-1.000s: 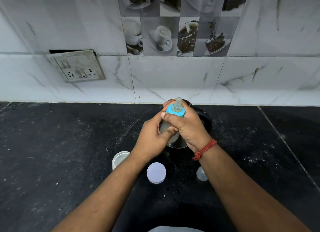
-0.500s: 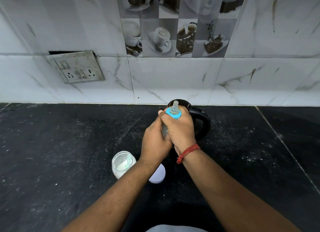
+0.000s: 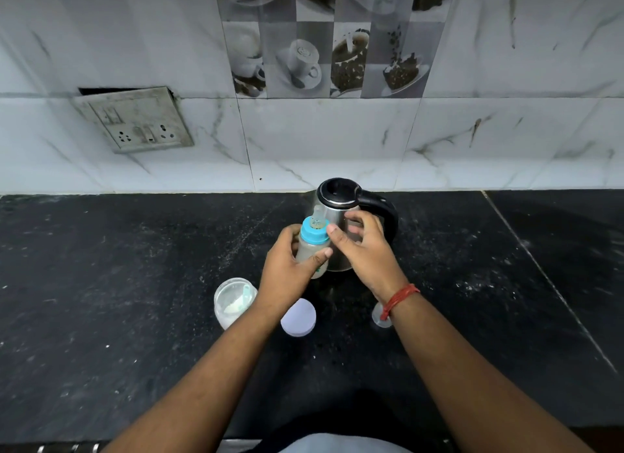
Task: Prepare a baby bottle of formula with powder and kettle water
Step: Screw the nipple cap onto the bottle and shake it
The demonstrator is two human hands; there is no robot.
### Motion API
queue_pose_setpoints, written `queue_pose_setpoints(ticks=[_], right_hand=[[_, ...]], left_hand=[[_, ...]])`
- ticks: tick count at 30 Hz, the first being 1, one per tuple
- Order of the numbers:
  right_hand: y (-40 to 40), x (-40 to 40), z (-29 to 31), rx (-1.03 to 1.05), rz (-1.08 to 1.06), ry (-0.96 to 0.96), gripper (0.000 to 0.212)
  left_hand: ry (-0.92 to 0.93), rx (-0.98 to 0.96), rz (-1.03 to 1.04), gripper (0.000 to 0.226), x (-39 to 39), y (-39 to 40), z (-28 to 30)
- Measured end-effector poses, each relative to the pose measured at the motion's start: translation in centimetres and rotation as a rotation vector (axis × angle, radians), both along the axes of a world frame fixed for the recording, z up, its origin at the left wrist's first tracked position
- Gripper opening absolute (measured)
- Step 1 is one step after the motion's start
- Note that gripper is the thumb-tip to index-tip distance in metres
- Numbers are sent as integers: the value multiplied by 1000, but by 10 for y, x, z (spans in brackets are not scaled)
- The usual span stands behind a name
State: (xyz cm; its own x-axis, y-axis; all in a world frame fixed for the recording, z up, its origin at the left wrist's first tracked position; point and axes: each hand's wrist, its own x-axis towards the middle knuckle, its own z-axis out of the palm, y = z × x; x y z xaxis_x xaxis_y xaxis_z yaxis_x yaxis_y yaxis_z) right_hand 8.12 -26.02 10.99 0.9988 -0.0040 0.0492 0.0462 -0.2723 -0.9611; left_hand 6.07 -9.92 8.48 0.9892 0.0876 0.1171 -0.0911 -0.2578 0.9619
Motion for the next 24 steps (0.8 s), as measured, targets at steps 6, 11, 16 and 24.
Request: queue_pose_setpoints(ticks=[6, 11, 16, 24], right_hand=[[-31, -19, -44, -174, -91, 61, 46], [-66, -33, -90, -589, -55, 143, 52], [-74, -46, -120, -845, 85, 238, 62], [-69, -48, -131, -994, 98, 245, 46]], left_hand=[[54, -9, 5, 47, -21, -3, -22], [103, 20, -30, 46, -37, -6, -34], [139, 44, -74, 48, -51, -9, -40], [155, 54, -79, 50, -67, -4, -46]])
